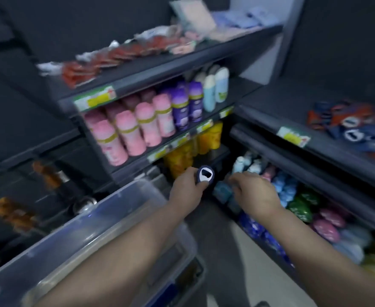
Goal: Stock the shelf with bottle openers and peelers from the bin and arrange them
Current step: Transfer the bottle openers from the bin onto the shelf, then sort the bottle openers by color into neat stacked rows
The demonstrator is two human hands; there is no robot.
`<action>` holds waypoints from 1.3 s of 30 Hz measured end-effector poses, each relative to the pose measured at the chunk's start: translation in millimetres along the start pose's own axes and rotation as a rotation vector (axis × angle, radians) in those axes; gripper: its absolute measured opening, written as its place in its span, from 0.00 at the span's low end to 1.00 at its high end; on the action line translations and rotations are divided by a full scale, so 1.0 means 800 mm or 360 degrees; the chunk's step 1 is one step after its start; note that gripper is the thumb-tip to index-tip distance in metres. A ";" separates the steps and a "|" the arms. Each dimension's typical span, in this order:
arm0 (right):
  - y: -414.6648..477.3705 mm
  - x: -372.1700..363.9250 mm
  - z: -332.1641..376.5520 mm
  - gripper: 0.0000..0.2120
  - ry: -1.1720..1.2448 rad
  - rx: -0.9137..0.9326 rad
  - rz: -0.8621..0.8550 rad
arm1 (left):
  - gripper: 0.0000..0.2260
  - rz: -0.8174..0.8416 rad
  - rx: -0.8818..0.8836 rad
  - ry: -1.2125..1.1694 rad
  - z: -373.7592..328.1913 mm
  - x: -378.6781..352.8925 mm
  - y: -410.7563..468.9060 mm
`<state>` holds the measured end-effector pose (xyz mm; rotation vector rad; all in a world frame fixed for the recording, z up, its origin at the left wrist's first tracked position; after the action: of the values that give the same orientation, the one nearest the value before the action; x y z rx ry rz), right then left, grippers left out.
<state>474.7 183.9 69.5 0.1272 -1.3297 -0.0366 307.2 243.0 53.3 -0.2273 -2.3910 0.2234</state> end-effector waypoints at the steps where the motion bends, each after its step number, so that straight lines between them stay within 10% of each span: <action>1: -0.002 0.015 -0.028 0.14 -0.0022 -0.0049 -0.0028 | 0.13 0.0042 -0.0053 -0.0015 -0.028 -0.016 0.002; 15: -0.068 0.161 -0.331 0.14 -0.0313 -0.0576 -0.0271 | 0.15 0.0248 -0.0480 0.0248 -0.327 -0.232 0.041; 39: 0.126 0.148 -0.479 0.26 -0.0232 -0.0870 -0.0209 | 0.14 0.0338 -0.0929 0.0570 -0.457 -0.350 0.282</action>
<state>870.1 299.6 106.2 -0.2570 -1.4104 -0.5245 781.7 434.1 89.1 -0.7273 -2.0167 -0.3982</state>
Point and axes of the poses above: each hand's wrist, its own y-axis towards the middle knuckle, its own x-axis out of the back of the hand, z = x × y, the point moved 5 cm from there along y, towards the middle knuckle, and after that the axes turned 11 degrees about x, right-handed, at the moved point
